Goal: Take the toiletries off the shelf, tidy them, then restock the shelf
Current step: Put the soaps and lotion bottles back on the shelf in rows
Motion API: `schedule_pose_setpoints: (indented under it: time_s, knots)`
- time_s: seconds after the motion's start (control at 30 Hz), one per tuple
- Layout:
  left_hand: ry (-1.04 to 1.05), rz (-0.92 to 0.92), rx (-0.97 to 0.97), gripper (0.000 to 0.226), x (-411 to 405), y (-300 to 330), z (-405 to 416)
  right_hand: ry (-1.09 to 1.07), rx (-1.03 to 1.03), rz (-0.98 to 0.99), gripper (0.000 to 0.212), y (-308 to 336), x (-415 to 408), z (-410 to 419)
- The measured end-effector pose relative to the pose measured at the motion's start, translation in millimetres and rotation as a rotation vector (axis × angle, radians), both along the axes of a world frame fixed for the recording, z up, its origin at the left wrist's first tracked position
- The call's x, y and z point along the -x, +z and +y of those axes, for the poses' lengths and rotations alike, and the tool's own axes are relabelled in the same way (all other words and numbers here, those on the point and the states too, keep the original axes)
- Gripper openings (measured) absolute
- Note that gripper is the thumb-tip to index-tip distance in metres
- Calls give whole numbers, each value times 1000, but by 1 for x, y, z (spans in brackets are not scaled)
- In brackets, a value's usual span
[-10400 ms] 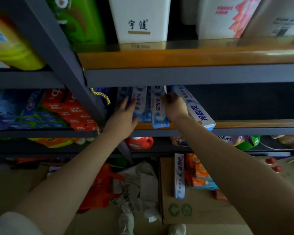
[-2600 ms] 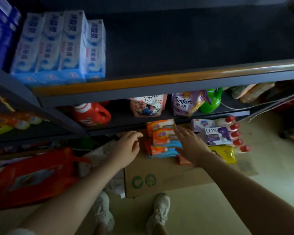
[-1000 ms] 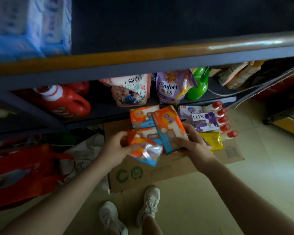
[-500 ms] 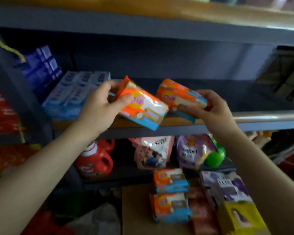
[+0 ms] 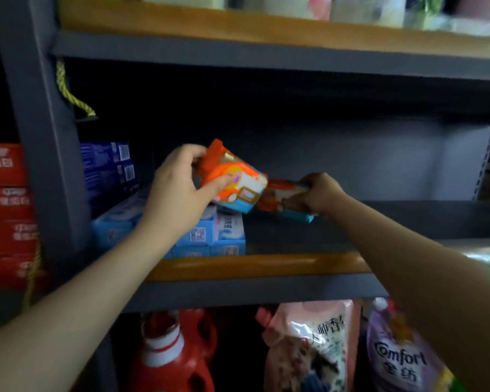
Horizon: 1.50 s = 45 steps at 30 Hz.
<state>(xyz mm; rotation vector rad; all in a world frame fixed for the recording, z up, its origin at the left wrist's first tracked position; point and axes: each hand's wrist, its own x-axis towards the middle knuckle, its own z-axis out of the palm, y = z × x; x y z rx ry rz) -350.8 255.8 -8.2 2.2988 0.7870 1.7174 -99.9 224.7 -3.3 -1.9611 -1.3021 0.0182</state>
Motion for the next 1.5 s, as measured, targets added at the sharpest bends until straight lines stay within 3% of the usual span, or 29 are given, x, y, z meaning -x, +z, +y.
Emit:
schedule_pose_setpoints:
  time_s: [0.1, 0.23, 0.43, 0.53, 0.6, 0.67, 0.7, 0.77, 0.9, 1.0, 1.1, 1.17, 1.23, 1.37, 1.5]
  knots:
    - [27, 8, -32, 46, -5, -5, -1, -32, 114, -78, 64, 7, -2, 19]
    - [5, 37, 12, 47, -15, -9, 5, -28, 262, -223, 47, 12, -10, 44]
    - [20, 58, 44, 47, -15, -10, 8, -8, 263, -207, 42, 4, -24, 78]
    - [-2, 64, 58, 44, -14, -10, 5, 16, 167, -218, 57, 5, -18, 81]
    - [-12, 60, 68, 47, -14, -9, 4, 228, -15, -68, 51, 19, -7, 67]
    - [-11, 55, 78, 48, -14, -9, 4, 590, -90, 239, 46, 32, 9, 40]
    - [-11, 57, 79, 47, -14, -9, 4, 730, -70, 287, 40, 34, 16, 26]
    - [-19, 72, 72, 44, -14, -8, 4, 842, 34, 161, 29, 31, 28, 6]
    - [-8, 231, 35, 55, -8, -8, -2, 755, 54, -83, 30, 23, 26, -4]
    - [225, 563, -115, 84, 2, -14, -9, 527, 25, -312, 36, 24, 6, -5]
    - [378, 776, -193, 90, 14, -23, -12, 296, 96, -569, 47, 17, -17, 6]
    - [395, 799, -185, 91, 17, -25, -10, 244, 202, -638, 48, 12, -24, 15]
    - [376, 809, -173, 88, 21, -26, -8, 252, 263, -570, 50, 9, -26, 23]
    - [364, 800, -217, 78, 27, -23, -6, 214, 225, -504, 63, 9, -23, 40]
    - [399, 787, -223, 82, 27, -22, -13, 172, 319, -625, 73, 14, -24, 58]
